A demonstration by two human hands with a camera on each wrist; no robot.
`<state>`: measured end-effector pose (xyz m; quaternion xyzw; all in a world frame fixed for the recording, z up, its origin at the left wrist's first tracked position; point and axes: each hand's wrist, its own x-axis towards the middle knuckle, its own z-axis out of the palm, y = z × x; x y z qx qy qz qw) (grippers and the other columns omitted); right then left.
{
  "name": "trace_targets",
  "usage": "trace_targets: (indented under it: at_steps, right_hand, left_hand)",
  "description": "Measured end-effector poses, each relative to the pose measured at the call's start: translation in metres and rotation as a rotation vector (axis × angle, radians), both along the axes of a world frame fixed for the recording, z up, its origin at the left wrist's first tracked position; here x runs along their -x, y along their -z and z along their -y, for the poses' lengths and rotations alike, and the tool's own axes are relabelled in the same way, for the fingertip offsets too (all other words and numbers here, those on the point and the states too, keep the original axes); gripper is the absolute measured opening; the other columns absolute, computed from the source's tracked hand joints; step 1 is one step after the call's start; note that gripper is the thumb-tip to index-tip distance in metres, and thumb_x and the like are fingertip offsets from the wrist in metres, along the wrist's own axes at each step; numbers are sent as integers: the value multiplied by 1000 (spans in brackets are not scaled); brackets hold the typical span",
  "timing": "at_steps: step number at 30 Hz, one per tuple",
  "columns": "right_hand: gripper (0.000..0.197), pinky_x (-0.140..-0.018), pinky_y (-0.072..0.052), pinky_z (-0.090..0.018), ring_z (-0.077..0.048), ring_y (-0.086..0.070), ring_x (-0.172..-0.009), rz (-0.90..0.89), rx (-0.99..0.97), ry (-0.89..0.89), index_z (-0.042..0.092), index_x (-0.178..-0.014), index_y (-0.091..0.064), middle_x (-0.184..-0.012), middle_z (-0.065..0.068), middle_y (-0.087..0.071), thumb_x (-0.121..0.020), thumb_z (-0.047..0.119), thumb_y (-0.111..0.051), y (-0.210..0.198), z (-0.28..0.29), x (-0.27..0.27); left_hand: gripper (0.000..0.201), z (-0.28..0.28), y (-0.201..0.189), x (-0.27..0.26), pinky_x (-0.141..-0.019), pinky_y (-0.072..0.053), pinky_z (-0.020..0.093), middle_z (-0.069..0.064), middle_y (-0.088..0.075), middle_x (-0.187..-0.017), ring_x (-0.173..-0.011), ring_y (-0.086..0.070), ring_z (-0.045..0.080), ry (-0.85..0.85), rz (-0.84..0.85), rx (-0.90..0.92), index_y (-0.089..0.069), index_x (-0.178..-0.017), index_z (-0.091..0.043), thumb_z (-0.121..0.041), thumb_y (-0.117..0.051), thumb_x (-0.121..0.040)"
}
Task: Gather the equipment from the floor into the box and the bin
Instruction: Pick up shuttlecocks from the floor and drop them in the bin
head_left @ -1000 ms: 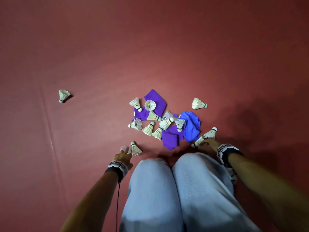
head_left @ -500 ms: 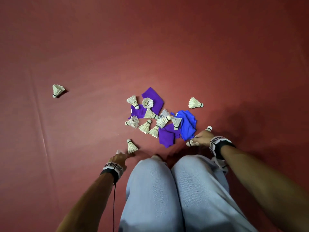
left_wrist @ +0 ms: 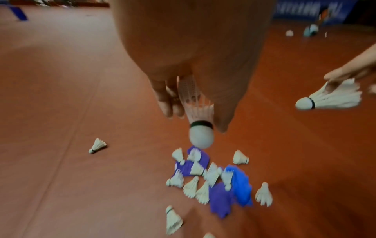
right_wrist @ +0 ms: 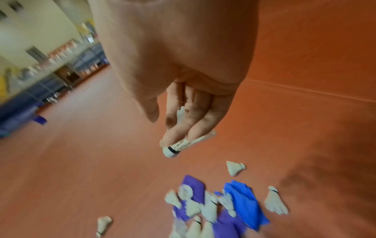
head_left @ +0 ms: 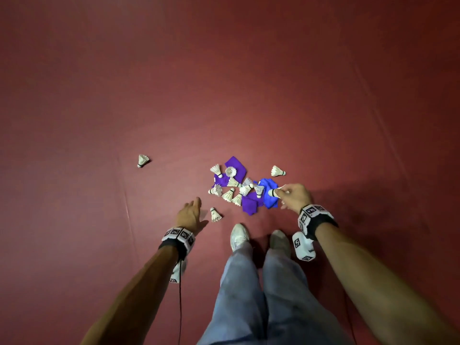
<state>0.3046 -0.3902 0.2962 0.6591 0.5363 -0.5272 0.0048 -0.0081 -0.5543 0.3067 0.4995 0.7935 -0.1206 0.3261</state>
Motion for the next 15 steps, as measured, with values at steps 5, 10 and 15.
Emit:
trace_targets:
  at_steps: [5, 10, 15]
  right_hand:
    - [16, -53, -53, -30, -20, -71, -50, -189, -58, 83, 18, -77, -71, -80, -11, -73, -90, 23, -77, -145, 5, 25]
    - [20, -72, -54, -29, -17, -69, -78, -341, -144, 49, 22, -80, -64, -87, 6, -67, -82, 26, -84, -259, 28, 51]
    - [56, -77, -59, -36, -14, -70, -79, -416, -176, -63, 31, -106, -46, -99, 2, -68, -74, 58, -84, -348, 66, 86]
  left_hand:
    - [60, -14, -144, -40, -82, -53, 44, 16, -58, -120, -99, -64, 40, -302, 197, -279, -50, -127, -7, -21, -86, -81]
    - [82, 12, -272, -68, -95, -47, 32, 7, -45, -137, -107, -48, 14, -530, 260, -590, -41, -146, -9, -14, -87, -79]
    - [87, 77, -367, -70, -92, -50, 18, 1, -52, -129, -104, -57, 16, -786, 235, -759, -38, -150, -16, -14, -87, -78]
